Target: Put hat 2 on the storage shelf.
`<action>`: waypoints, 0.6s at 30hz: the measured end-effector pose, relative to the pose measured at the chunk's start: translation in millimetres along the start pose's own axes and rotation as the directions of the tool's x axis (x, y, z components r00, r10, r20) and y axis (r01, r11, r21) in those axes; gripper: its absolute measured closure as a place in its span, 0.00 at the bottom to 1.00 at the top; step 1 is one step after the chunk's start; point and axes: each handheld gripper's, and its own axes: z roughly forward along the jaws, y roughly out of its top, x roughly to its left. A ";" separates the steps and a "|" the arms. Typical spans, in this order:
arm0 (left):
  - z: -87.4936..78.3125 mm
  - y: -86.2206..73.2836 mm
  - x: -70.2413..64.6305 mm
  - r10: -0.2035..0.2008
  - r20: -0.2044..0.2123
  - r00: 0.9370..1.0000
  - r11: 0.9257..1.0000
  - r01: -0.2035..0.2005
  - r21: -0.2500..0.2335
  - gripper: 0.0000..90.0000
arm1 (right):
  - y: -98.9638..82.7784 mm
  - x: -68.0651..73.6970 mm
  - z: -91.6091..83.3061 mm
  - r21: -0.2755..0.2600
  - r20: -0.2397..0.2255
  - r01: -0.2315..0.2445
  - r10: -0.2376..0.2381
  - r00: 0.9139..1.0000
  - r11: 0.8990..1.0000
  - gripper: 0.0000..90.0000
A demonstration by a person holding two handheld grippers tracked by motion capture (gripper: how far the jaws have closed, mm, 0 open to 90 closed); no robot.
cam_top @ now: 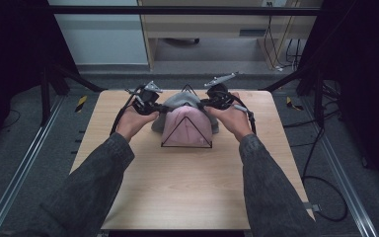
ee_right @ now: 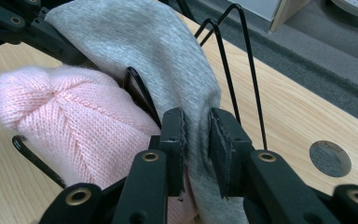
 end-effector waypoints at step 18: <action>-11.0 -9.6 -3.1 -0.010 -0.003 1.000 0.999 0.010 -0.052 0.73 | -6.7 1.8 -3.5 -0.005 0.031 -0.028 0.028 0.999 1.000 0.57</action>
